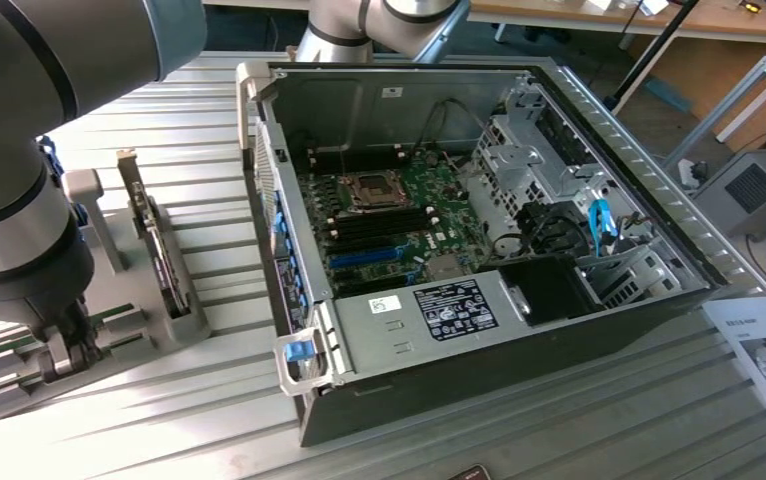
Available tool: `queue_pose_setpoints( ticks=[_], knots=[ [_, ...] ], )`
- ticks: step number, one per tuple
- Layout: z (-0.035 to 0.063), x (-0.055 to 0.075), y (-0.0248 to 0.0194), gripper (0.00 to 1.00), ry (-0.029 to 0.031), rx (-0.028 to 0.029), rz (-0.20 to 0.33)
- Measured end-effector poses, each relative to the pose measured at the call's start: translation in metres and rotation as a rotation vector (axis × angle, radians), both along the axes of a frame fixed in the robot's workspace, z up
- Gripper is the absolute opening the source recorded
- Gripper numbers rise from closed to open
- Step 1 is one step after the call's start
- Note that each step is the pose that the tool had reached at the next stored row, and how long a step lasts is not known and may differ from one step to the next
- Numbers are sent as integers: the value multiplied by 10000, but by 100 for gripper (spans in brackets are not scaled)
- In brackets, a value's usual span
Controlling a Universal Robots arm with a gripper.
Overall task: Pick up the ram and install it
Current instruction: 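Pick up the ram and move it above insertion slot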
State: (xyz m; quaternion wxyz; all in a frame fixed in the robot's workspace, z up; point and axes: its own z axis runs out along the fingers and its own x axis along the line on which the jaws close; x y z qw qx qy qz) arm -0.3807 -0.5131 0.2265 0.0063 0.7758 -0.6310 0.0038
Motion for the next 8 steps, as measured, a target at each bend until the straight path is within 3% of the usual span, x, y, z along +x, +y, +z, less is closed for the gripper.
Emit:
queue_pose_setpoints(
  ticks=[5,8],
  knots=[
    [-11,0,-2,29,1,1,0],
    [-22,1,-2,29,-1,58,0]
  ],
)
